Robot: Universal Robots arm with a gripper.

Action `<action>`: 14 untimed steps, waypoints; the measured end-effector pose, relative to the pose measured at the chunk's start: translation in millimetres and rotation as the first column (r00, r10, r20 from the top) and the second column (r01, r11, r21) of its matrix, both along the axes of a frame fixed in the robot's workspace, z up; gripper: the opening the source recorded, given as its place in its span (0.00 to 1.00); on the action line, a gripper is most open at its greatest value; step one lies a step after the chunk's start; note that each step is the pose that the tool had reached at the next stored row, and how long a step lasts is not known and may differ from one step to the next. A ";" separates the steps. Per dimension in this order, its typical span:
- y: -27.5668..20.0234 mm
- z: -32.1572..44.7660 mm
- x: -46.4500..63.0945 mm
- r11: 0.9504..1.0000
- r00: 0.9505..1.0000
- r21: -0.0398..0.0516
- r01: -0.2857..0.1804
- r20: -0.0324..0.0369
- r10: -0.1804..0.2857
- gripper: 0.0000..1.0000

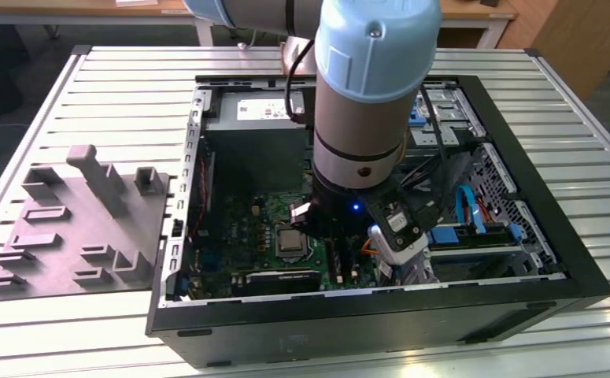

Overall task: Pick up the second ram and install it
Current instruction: 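Press down the second ram until it locks into place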

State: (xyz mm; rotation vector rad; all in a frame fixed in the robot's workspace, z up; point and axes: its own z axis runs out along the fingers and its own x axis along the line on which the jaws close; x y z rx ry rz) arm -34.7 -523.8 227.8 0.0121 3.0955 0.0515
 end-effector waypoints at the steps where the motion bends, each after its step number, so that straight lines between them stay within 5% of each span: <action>1: 0.0 -0.5 0.0 1.000 1.000 0.000 0.000 0.000 0.000 0.11; 14: -0.1 -7.1 0.0 1.000 1.000 0.000 0.000 0.000 0.000 0.11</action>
